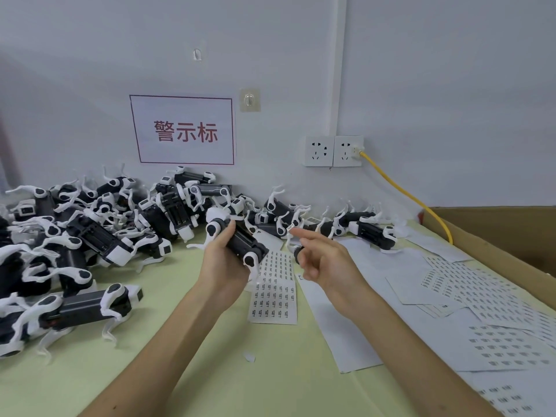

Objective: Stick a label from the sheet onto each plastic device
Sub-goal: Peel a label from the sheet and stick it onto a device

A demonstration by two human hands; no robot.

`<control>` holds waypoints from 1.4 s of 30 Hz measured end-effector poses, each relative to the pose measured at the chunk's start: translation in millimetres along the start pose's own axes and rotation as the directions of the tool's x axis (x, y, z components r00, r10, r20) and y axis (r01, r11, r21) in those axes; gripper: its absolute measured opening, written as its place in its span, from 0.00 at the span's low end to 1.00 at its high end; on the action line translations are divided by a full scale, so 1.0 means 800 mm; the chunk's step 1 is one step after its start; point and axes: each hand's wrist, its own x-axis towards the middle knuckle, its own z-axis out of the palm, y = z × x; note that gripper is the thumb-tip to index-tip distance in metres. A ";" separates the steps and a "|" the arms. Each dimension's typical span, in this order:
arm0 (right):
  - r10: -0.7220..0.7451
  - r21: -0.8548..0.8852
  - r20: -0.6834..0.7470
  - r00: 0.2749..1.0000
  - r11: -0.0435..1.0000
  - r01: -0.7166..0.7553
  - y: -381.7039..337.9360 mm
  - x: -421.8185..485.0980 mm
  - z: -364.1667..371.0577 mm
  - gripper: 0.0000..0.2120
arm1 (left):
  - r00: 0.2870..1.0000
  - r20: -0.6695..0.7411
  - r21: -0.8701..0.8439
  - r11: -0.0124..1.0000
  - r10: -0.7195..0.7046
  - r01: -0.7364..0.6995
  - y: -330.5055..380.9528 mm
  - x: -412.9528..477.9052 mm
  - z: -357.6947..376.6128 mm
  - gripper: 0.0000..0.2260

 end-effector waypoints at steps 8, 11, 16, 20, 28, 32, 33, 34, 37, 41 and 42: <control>0.051 0.043 0.078 0.996 0.998 -0.054 0.005 -0.003 0.007 0.13 | 0.999 -0.036 0.019 1.000 0.007 -0.006 -0.015 0.008 -0.013 0.07; 0.123 0.165 0.141 0.982 0.975 -0.146 0.014 -0.007 0.015 0.15 | 1.000 -0.009 -0.048 0.998 0.028 -0.028 -0.019 0.005 -0.009 0.10; 0.236 0.254 0.266 0.935 0.918 -0.304 0.031 -0.016 0.031 0.20 | 1.000 0.003 -0.071 0.997 0.031 -0.031 -0.019 -0.001 -0.002 0.12; 0.264 0.264 0.309 0.914 0.899 -0.349 0.037 -0.020 0.036 0.22 | 1.000 0.021 -0.061 0.998 0.009 -0.007 -0.025 -0.004 0.000 0.11; 0.232 0.354 0.329 0.915 0.868 -0.347 0.032 -0.019 0.034 0.21 | 0.992 0.116 -0.059 0.997 -0.045 0.052 -0.030 -0.006 -0.004 0.05; 0.211 0.364 0.322 0.923 0.872 -0.327 0.029 -0.018 0.032 0.21 | 0.982 0.159 0.059 0.994 -0.100 0.092 -0.035 -0.008 -0.004 0.08; 0.209 0.367 0.322 0.923 0.871 -0.325 0.028 -0.018 0.032 0.21 | 0.980 0.160 0.084 0.991 -0.114 0.102 -0.036 -0.009 -0.003 0.08; 0.207 0.370 0.323 0.924 0.871 -0.324 0.028 -0.017 0.032 0.21 | 0.979 0.162 0.100 0.989 -0.125 0.109 -0.037 -0.009 -0.003 0.08; 0.208 0.374 0.320 0.924 0.869 -0.325 0.028 -0.017 0.032 0.20 | 0.980 0.158 0.107 0.988 -0.124 0.108 -0.038 -0.007 -0.003 0.07; 0.208 0.377 0.321 0.924 0.867 -0.326 0.027 -0.018 0.031 0.20 | 0.989 0.119 0.100 0.992 -0.089 0.077 -0.039 -0.004 -0.003 0.12; 0.208 0.377 0.321 0.924 0.867 -0.326 0.027 -0.018 0.031 0.20 | 0.990 0.112 0.100 0.992 -0.084 0.073 -0.039 -0.004 -0.003 0.12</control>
